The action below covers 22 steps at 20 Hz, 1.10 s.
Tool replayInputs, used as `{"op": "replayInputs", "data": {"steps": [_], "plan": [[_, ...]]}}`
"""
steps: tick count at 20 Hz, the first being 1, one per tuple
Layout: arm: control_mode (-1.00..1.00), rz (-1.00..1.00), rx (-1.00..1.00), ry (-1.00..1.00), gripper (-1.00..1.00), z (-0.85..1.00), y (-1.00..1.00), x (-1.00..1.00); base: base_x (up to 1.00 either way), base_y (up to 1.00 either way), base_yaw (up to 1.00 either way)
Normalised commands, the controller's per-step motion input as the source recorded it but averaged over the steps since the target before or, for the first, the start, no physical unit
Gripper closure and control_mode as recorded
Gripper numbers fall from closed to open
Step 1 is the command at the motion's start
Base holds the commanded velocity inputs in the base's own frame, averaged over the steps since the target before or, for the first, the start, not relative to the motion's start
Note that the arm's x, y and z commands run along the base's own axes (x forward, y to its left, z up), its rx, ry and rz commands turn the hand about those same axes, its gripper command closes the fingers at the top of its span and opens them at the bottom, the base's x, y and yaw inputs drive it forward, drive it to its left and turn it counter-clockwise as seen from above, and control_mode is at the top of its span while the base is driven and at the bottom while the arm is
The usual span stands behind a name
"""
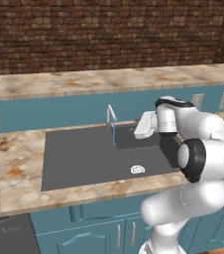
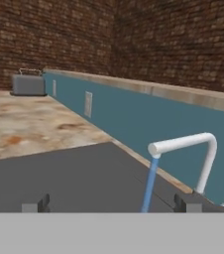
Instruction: Pick the tangerine, banana, kiwi from the sink and place them on the cutting board to airdry. Then turn off the sink faucet.
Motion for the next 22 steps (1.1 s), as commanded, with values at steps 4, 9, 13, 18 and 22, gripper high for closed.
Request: {"op": "replayInputs", "data": {"steps": [4, 9, 13, 18, 22], "plan": [[-1.00, 0.00, 0.00, 0.00, -1.00, -0.22, 0.02, 0.33, 0.00, 0.00, 0.00], [-1.00, 0.00, 0.00, 0.00, -1.00, -0.22, 0.00, 0.43, 0.00, 0.00, 0.00], [-1.00, 0.00, 0.00, 0.00, -1.00, -0.08, 0.00, 0.45, 0.00, 0.00, 0.00], [-1.00, 0.00, 0.00, 0.00, -1.00, -0.11, 0.00, 0.39, 0.00, 0.00, 0.00], [-1.00, 0.00, 0.00, 0.00, -1.00, -0.18, 0.00, 0.31, 0.00, 0.00, 0.00]]}}
